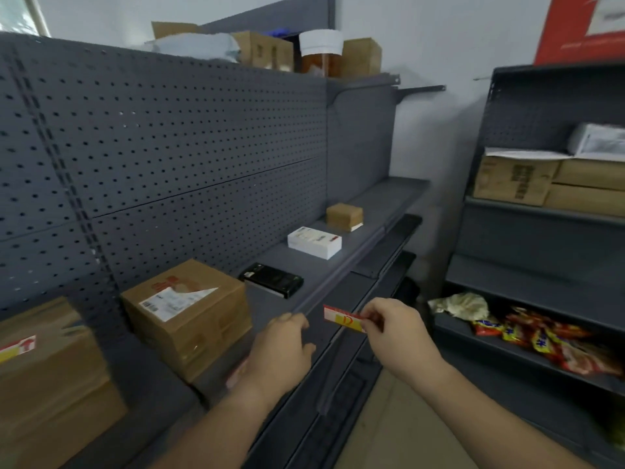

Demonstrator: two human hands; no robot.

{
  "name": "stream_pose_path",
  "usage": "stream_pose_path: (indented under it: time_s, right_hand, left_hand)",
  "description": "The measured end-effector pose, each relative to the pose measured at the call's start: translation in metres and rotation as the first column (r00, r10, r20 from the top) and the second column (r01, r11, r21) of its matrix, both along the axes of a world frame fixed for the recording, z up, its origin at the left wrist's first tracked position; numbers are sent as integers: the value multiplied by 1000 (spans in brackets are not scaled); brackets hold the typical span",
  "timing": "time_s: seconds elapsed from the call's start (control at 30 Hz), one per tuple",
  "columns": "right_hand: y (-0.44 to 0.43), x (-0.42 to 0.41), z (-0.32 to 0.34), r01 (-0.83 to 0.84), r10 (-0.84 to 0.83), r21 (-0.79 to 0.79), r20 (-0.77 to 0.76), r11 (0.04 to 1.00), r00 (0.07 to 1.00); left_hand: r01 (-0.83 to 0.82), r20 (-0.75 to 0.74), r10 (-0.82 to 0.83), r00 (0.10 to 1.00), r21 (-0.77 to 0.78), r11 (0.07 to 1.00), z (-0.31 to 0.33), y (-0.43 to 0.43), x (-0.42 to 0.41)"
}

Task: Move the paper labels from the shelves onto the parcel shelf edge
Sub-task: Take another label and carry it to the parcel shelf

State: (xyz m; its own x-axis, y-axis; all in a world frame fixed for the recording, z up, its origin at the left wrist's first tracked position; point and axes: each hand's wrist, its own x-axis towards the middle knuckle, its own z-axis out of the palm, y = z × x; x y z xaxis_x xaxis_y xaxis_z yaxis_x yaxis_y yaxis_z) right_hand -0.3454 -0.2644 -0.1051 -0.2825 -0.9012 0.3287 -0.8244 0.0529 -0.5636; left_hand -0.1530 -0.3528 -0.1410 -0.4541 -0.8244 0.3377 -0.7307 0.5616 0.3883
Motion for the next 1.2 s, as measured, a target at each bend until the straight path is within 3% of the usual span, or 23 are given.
stream_pose_path:
  time_s: [0.47,0.97,1.2]
  right_hand:
    - [-90,-160,1,-176,176,-13,20,984,984]
    - [-251,-163,-31,-373,373,21,4,928,928]
    - [-302,-147,-51,-589,592,113,7,800,806]
  left_hand:
    - [-154,55,150,987,73,985,-22,-59,-151]
    - [-306,138,293,946,85,948,-41,-163,-137]
    - [-442,191,422,886,73,894,-67,-167,-128]
